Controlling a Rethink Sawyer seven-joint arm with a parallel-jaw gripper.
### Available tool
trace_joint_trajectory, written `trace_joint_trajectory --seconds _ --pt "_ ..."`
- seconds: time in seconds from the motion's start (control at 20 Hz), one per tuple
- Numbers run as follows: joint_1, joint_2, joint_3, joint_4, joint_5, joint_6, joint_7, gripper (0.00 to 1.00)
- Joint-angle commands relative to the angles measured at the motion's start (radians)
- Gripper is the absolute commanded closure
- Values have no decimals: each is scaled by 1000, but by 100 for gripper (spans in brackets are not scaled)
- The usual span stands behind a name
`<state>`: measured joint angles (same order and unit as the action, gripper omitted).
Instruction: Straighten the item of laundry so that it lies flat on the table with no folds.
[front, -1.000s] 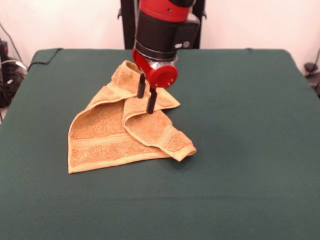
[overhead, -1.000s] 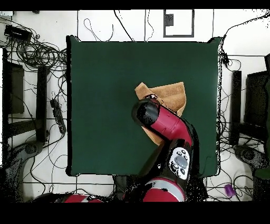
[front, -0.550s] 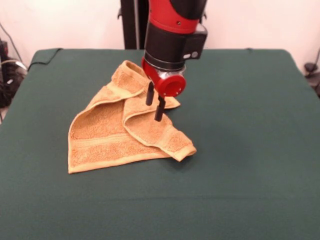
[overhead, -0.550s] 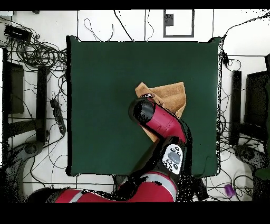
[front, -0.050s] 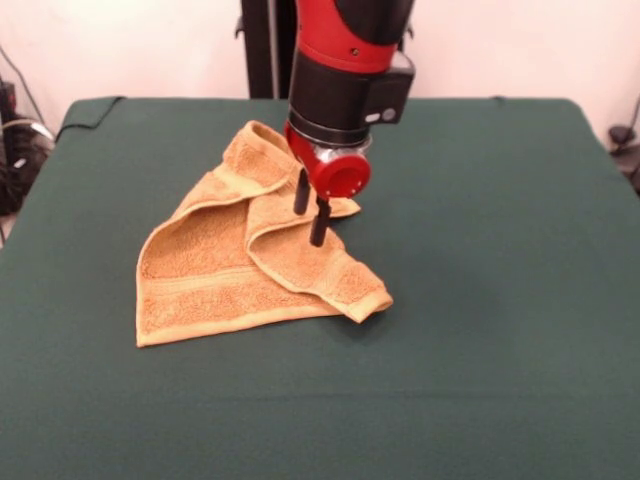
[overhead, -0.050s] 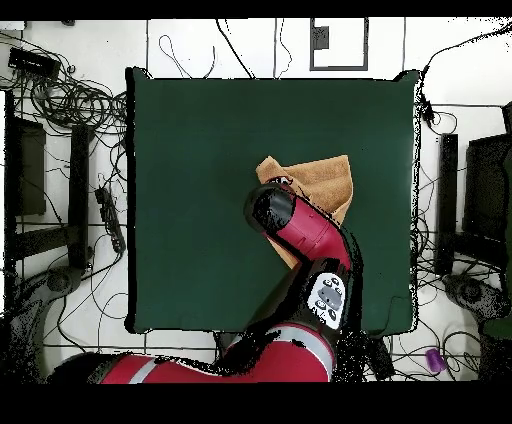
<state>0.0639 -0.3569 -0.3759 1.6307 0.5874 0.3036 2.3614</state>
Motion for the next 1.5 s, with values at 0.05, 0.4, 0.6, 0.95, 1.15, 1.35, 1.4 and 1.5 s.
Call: trace_joint_trajectory --seconds 0.05,0.4,0.6,0.95,1.15,1.35,1.4,1.5 --pt "61 -4 107 60 99 106 317 0" --pt "95 4 103 68 153 109 349 0" --pt "109 2 104 73 179 117 360 0" --pt "102 -24 115 121 181 112 318 0" --pt "80 -39 139 154 175 87 286 0" --pt "84 -59 134 176 167 104 284 0" --pt "84 -64 132 180 163 112 283 0" --pt "86 -62 124 173 153 135 283 0"
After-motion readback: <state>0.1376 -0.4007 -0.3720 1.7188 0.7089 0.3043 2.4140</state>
